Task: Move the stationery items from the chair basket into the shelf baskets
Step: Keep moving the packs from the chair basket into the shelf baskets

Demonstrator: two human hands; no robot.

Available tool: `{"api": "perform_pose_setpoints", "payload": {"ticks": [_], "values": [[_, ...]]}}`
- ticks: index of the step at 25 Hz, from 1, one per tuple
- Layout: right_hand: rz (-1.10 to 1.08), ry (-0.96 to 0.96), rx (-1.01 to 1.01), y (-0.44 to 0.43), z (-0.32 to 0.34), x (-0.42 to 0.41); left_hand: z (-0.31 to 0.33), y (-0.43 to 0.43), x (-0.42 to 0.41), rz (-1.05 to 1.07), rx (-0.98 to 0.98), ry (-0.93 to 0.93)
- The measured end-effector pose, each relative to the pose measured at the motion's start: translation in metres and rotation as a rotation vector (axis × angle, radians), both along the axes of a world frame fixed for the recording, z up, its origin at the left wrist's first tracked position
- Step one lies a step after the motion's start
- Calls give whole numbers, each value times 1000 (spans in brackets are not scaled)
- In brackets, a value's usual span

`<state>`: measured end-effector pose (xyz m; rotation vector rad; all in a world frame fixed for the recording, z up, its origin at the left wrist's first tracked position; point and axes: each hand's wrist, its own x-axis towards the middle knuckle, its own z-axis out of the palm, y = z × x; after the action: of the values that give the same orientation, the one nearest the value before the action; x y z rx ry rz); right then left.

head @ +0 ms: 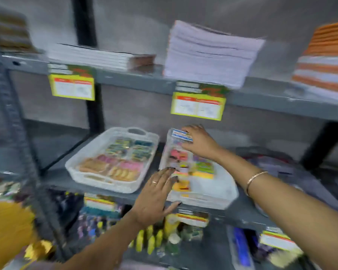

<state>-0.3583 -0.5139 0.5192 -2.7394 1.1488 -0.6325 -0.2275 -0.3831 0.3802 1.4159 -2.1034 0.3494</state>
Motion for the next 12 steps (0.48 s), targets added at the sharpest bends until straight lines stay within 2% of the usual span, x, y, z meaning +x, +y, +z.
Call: {"api": "perform_pose_setpoints", "payload": {"ticks": [3, 6, 12], "values": [[-127, 43, 38, -24, 4, -105, 5, -23, -100, -170, 53, 18], [-242, 58, 92, -42, -9, -196, -14, -43, -183, -252, 169, -69], [-389, 184, 251, -71, -64, -319, -48, -87, -253, -60, 423, -229]]}}
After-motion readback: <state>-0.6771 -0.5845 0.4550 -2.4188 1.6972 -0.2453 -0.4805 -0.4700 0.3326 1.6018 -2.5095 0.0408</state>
